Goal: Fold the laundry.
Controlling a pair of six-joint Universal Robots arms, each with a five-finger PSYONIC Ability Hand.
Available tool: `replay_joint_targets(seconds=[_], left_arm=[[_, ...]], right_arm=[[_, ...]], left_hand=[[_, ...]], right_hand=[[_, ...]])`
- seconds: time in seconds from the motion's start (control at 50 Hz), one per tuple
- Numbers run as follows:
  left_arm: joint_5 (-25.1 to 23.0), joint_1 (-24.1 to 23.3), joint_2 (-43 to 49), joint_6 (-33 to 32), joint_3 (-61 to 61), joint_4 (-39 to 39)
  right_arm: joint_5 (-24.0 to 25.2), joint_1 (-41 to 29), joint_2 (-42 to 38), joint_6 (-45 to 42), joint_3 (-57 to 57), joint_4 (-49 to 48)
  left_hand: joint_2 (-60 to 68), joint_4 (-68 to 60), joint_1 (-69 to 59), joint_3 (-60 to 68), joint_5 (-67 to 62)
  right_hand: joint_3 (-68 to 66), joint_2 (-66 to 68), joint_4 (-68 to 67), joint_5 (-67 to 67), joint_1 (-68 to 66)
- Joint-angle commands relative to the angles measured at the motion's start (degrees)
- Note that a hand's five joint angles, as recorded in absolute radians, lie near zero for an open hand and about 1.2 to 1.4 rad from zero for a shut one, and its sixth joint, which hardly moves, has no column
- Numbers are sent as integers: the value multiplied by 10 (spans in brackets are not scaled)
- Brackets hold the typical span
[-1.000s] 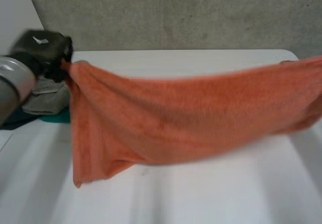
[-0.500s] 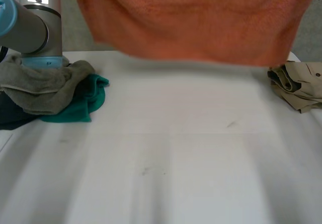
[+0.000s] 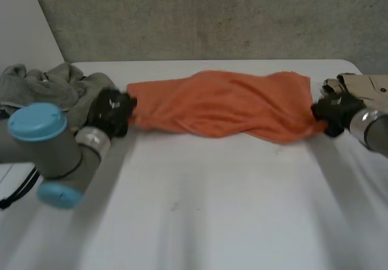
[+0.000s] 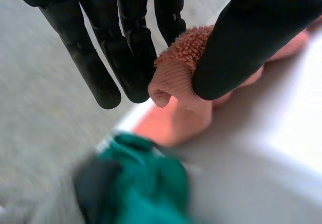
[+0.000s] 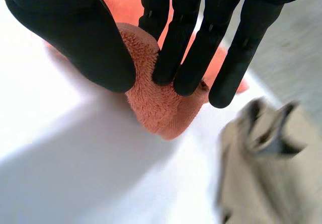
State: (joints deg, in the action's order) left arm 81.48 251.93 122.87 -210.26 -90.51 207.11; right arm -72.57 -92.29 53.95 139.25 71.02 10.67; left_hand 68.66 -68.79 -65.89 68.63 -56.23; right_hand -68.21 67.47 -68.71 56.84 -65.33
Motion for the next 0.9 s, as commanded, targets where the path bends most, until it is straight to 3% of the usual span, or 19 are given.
replay_joint_targets(seconds=[0.02,0.12,0.18,0.3,0.42,0.52,0.66,0.9], left_arm=[[8,23,-192,-135,-180,-187],[-1,46,-319,-183,-250,-390],[-6,55,-338,-190,-248,-424],[-21,58,-295,-184,-196,-342],[-7,19,-188,-177,-113,-197],[46,-7,-83,-161,-15,-117],[123,-12,17,-162,101,-107],[127,-23,129,-163,246,-88]], right_arm=[[-5,67,115,-139,152,148],[4,131,232,-314,279,230],[8,148,266,-358,304,228],[20,144,260,-279,265,191],[41,92,155,-135,185,44],[9,50,99,-84,114,-43],[-67,8,-8,-77,-4,-135],[-136,-25,-199,-78,-249,-144]], left_hand=[[113,-112,-141,114,-138],[113,-112,-141,114,-138],[113,-112,-141,114,-138],[113,-112,-141,114,-138],[113,-112,-141,114,-138],[113,-112,-141,114,-138],[113,-112,-141,114,-138],[113,-112,-141,114,-138]], right_hand=[[-118,125,-113,132,-147],[-118,125,-113,132,-147],[-118,125,-113,132,-147],[-118,125,-113,132,-147],[-118,125,-113,132,-147],[-118,125,-113,132,-147],[-118,125,-113,132,-147],[-118,125,-113,132,-147]])
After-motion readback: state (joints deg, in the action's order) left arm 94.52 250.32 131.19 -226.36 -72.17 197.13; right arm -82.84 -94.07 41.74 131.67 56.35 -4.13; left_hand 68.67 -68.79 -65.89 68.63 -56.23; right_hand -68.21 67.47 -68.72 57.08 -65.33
